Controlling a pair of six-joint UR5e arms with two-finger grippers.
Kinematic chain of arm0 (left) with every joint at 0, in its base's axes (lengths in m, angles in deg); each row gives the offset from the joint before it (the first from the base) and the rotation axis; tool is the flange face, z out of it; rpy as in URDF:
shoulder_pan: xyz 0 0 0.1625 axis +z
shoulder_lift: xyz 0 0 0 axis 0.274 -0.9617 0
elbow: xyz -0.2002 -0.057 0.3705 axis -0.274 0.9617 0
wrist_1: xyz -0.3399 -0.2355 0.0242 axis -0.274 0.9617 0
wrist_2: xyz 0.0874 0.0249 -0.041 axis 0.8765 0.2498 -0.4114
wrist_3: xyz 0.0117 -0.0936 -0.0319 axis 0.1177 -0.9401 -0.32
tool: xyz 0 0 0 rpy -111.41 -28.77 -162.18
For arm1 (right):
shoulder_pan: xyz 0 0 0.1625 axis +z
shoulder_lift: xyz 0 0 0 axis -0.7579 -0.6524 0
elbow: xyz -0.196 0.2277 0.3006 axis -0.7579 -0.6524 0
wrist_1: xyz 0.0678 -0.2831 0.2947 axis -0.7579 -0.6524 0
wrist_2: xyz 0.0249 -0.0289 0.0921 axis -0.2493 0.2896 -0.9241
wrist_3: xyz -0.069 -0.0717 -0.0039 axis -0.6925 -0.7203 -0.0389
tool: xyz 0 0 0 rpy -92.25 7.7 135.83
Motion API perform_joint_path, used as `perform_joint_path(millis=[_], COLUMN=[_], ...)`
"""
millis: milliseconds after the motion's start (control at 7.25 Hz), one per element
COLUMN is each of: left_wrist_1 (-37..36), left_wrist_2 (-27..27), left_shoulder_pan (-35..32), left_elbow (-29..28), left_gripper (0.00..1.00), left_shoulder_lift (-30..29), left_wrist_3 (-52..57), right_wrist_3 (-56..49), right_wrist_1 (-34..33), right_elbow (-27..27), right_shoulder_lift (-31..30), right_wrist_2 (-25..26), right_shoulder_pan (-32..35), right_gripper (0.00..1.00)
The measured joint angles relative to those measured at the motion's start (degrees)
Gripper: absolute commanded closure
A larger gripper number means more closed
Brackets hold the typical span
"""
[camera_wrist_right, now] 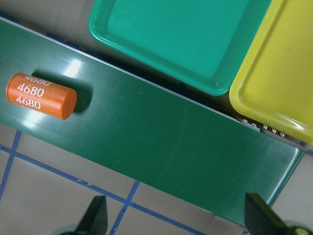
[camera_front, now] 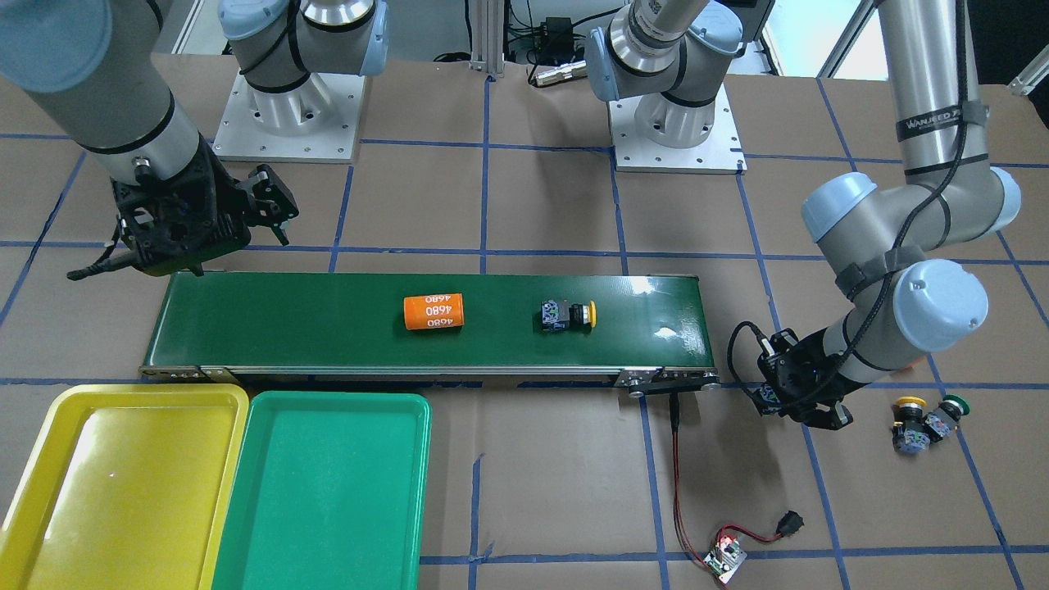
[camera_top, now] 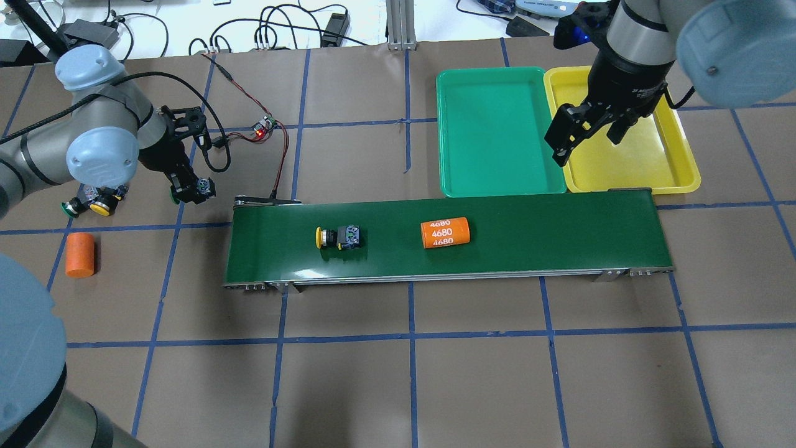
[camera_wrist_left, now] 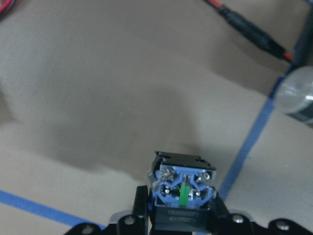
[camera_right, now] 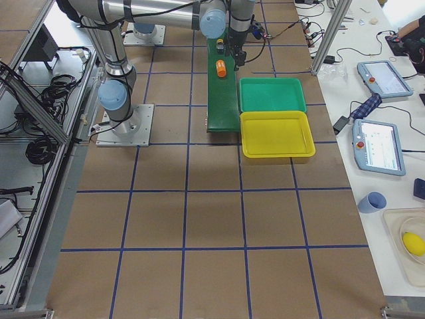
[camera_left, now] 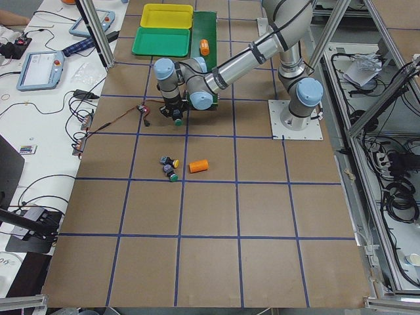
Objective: Sort buttons by color to trays
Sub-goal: 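Place the yellow button on the belt while the right gripper reaches the belt end, then position the right gripper over the battery while the left reaches the buttons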
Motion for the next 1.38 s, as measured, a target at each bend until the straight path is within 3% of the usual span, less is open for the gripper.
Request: perform_joint_path(millis=[414, 828, 966, 1380], left_wrist_1=[1.3, -0.11, -1.85, -5.49], left_wrist_2=[-4.83, -4.89, -5.04, -4.69], left_shoulder_pan=[-6.12, -16.23, -17.28, -17.54], left_elbow=[8.81, 14.5, 16.54, 18.55], left_gripper=[1.0, 1.0, 0.01, 0.0], left_shoulder_lift=[10.92, 15.57, 15.64, 15.82], left_wrist_3=[3.53, 2.97, 2.74, 1.49], right_wrist_3=[-24.26, -42.4, -46.72, -53.13], right_wrist_1=[-11.69, -15.84, -16.18, -21.0], right_elbow=[9.69, 15.02, 15.62, 18.7], right_shoulder_lift=[-2.06, -4.41, -4.56, -4.3], right_wrist_2=[0.59, 0.92, 0.96, 0.88], right_shoulder_pan=[-0.39, -0.35, -0.35, -0.62], right_gripper=[0.0, 0.0, 0.0, 0.0])
